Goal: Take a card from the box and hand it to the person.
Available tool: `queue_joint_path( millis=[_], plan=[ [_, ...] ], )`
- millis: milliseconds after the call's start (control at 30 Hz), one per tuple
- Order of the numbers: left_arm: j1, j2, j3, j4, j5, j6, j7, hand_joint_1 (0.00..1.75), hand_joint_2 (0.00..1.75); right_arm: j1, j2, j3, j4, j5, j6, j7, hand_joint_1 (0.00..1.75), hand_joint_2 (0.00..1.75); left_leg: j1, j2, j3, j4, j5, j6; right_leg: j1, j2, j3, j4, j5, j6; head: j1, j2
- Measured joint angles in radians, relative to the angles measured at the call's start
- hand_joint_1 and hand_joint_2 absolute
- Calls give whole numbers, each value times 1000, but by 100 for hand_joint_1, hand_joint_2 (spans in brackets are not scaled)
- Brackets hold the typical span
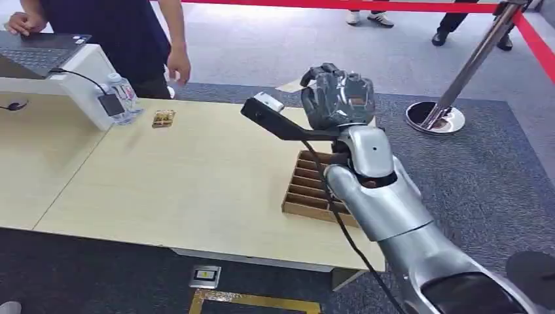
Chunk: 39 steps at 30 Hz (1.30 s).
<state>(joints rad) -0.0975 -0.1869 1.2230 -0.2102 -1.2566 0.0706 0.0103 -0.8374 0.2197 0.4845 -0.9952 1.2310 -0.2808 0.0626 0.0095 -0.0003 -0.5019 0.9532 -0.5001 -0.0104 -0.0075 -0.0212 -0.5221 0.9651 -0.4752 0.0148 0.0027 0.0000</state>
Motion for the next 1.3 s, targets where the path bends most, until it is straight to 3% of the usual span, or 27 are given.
queue_joint_path(
  millis=[433,933,967,1000,1300],
  plan=[
    [-4,0,-22,1,-19,-6,-1,0,0,-190,62,-8,321,12,11,21,175,175,0,0,0,0,0,0,0,0,0,0,0,0,0,0],
    [-4,-2,-36,2,-27,-8,-2,0,0,-215,80,-18,430,8,-14,2,175,175,0,0,0,0,0,0,0,0,0,0,0,0,0,0],
    [-4,-2,-37,3,-26,-8,0,0,0,-215,80,-19,432,3,-16,-7,162,175,0,0,0,0,0,0,0,0,0,0,0,0,0,0],
    [-4,-2,-37,3,-22,-8,1,0,0,-215,81,-21,433,-5,-17,-19,2,175,0,0,0,0,0,0,0,0,0,0,0,0,0,0],
    [-4,-2,-37,3,-9,2,2,0,0,-202,88,-30,401,-68,-52,-55,0,175,0,0,0,0,0,0,0,0,0,0,0,0,0,0]
  ],
)
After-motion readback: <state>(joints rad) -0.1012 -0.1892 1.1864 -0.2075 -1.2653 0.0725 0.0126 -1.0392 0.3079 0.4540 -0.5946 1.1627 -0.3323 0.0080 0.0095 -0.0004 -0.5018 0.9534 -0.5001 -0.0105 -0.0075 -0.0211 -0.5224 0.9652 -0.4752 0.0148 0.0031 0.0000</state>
